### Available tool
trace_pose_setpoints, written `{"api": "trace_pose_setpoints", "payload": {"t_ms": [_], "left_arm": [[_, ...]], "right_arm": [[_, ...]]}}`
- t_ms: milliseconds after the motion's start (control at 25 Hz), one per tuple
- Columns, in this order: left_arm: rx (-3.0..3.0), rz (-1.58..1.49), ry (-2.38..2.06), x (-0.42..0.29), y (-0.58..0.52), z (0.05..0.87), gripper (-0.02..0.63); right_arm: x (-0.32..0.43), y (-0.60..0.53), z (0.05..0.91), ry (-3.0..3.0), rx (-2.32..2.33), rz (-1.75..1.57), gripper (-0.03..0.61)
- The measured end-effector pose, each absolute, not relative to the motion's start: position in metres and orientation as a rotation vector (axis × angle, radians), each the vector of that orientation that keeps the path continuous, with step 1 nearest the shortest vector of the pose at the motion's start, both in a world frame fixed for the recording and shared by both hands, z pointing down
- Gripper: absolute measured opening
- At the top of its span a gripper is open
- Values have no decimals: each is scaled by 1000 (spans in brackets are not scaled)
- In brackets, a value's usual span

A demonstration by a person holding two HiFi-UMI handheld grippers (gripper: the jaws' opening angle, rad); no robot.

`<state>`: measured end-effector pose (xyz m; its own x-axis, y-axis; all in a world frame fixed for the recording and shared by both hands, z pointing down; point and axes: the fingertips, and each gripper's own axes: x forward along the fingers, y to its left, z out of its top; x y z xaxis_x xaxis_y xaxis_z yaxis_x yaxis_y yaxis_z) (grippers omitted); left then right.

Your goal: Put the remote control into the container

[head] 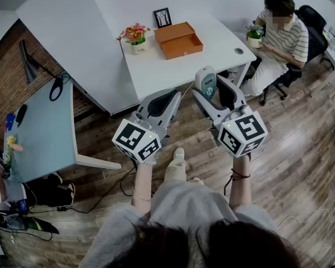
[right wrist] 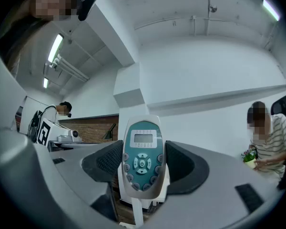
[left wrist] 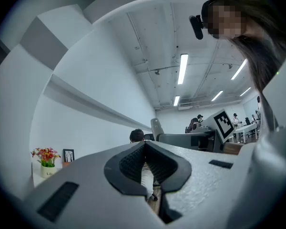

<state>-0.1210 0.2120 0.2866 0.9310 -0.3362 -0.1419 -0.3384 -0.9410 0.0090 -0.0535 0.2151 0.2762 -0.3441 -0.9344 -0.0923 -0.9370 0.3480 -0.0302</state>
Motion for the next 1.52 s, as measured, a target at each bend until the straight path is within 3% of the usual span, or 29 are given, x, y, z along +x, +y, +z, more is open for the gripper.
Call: {"api": "trace_pose_setpoints", "payload": {"t_ms": [1000, 1520], "left_arm": [[-3077, 121, 642, -128, 202, 303, 3], [-3121, 107, 622, -70, 133, 320, 3]], "right_arm": [[-42, 196, 290, 2497, -1701, -72, 278], [4, 127, 305, 2549, -1681, -111, 278]]}}
